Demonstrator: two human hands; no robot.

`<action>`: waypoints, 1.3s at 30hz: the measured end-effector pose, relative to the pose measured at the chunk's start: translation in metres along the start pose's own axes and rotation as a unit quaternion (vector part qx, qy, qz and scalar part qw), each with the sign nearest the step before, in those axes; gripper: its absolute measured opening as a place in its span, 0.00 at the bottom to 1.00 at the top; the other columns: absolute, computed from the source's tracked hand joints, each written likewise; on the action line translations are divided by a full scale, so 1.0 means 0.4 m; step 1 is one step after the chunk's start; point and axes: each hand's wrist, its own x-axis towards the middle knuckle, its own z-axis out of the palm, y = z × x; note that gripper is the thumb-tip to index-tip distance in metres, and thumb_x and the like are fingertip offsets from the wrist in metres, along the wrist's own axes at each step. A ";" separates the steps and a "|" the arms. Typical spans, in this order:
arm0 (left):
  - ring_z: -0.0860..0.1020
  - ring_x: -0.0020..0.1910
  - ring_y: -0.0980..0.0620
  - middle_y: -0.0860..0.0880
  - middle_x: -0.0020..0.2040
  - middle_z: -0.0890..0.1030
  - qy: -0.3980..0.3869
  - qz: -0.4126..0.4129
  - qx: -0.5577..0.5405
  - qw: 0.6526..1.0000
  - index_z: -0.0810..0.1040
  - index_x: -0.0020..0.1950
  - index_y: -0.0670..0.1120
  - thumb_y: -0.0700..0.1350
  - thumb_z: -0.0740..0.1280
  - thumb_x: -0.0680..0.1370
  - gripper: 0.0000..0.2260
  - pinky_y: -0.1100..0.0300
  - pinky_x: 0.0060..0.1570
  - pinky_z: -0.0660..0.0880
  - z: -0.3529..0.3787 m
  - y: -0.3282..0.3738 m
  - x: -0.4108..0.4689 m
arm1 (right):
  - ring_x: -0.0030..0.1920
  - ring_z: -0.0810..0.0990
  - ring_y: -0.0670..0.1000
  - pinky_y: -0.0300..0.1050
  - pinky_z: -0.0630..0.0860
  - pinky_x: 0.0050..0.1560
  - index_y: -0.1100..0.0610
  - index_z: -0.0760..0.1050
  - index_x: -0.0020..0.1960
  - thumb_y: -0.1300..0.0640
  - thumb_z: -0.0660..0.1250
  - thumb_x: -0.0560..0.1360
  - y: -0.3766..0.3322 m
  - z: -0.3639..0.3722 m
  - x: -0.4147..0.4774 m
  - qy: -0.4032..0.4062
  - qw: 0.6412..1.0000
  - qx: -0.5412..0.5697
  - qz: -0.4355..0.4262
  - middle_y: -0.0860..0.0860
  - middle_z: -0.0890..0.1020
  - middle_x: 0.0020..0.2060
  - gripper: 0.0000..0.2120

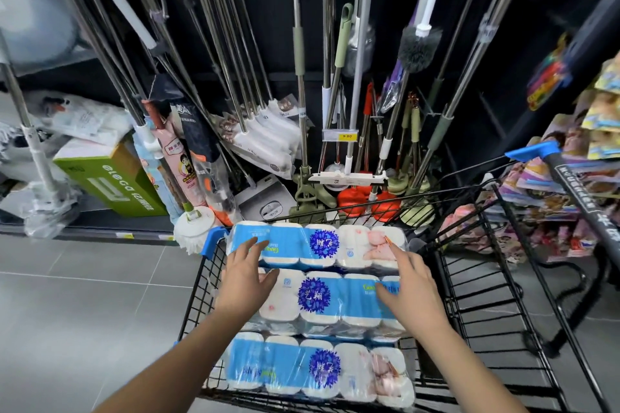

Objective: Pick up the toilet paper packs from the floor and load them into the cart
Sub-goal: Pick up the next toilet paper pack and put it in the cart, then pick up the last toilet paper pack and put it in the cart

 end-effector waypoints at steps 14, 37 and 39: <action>0.72 0.65 0.61 0.56 0.65 0.76 0.104 0.123 -0.235 0.959 0.77 0.70 0.48 0.48 0.68 0.82 0.16 0.59 0.69 0.68 -0.370 0.109 0.024 | 0.56 0.80 0.39 0.43 0.77 0.61 0.42 0.75 0.65 0.49 0.73 0.76 -0.437 -0.251 0.019 0.087 0.950 0.257 -0.157 0.40 0.80 0.55 0.19; 0.80 0.62 0.55 0.50 0.61 0.84 0.374 0.054 -0.329 0.866 0.78 0.64 0.51 0.48 0.65 0.81 0.12 0.67 0.58 0.74 -0.850 -0.035 -0.534 | 0.54 0.85 0.48 0.37 0.80 0.53 0.50 0.80 0.60 0.56 0.73 0.74 -1.023 -0.296 -0.212 -0.219 0.750 0.464 -0.418 0.49 0.86 0.51 0.15; 0.80 0.62 0.56 0.50 0.60 0.84 0.392 0.024 -0.320 0.862 0.78 0.64 0.51 0.48 0.65 0.80 0.12 0.68 0.58 0.74 -0.848 -0.064 -0.599 | 0.54 0.85 0.50 0.35 0.79 0.51 0.51 0.81 0.59 0.58 0.73 0.75 -1.060 -0.261 -0.243 -0.253 0.735 0.468 -0.420 0.50 0.86 0.51 0.13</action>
